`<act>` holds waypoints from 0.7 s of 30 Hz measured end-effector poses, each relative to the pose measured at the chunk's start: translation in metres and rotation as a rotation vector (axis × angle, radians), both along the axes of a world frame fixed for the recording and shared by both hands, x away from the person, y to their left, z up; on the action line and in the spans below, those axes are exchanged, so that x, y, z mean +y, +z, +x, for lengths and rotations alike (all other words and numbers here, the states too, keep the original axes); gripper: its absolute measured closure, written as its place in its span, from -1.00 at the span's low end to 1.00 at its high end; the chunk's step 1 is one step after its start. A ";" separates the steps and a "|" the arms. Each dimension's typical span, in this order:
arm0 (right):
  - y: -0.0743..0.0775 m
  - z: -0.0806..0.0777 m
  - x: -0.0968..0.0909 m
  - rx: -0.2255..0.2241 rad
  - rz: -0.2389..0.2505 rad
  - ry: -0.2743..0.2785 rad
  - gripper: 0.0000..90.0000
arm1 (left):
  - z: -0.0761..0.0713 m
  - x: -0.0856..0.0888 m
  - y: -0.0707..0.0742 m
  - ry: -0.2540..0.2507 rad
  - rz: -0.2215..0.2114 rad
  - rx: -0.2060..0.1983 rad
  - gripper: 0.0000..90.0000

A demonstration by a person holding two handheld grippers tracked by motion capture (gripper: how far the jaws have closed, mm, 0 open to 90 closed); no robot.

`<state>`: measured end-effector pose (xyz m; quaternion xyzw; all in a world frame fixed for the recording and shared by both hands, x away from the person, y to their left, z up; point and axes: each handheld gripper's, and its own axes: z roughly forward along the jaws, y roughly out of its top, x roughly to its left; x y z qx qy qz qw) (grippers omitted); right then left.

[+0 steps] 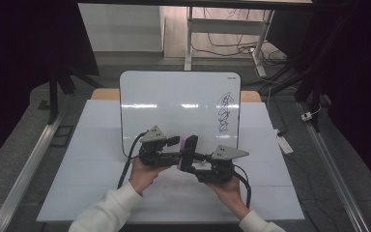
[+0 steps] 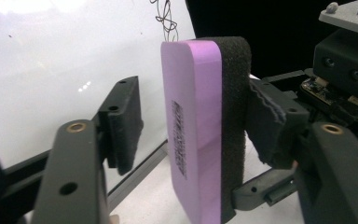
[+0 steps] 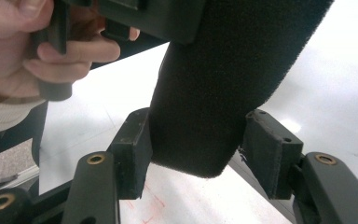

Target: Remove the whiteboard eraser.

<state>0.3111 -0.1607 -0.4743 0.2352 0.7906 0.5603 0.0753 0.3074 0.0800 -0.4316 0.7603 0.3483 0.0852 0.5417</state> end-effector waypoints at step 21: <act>-0.001 0.010 -0.027 0.025 0.049 0.164 -0.01 | 0.010 0.016 0.003 -0.198 -0.064 0.010 -0.37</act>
